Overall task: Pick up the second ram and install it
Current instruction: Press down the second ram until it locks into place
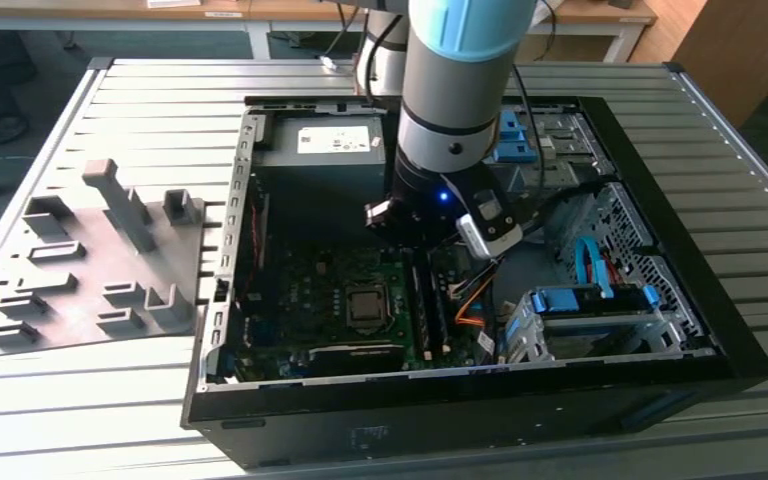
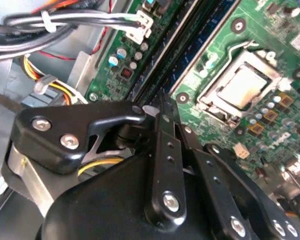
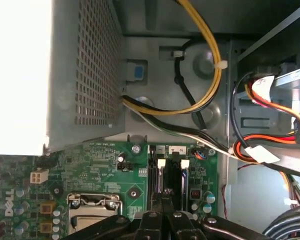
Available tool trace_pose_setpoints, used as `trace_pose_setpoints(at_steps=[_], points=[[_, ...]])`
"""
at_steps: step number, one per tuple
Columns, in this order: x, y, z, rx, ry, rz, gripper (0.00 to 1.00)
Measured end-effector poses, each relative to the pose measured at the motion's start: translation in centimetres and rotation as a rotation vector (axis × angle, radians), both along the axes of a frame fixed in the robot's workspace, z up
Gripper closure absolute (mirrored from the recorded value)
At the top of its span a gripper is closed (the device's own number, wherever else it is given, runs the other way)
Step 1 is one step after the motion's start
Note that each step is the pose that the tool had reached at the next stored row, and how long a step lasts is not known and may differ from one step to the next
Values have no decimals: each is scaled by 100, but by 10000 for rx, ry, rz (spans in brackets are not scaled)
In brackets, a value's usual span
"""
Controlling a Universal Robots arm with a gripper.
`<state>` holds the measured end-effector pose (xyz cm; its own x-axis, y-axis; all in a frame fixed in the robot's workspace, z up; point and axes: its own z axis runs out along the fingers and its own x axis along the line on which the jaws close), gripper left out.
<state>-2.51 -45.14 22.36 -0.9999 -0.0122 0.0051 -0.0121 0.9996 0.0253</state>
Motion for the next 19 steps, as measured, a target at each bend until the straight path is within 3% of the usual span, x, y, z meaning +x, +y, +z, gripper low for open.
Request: trace_pose_setpoints(at_steps=[3, 8, 19], points=[[-3, -26, 19, -40, -5, 0, 90], [-12, -171, 20, -158, -3, 0, 90], [-16, -588, -1, -232, -4, 0, 90]])
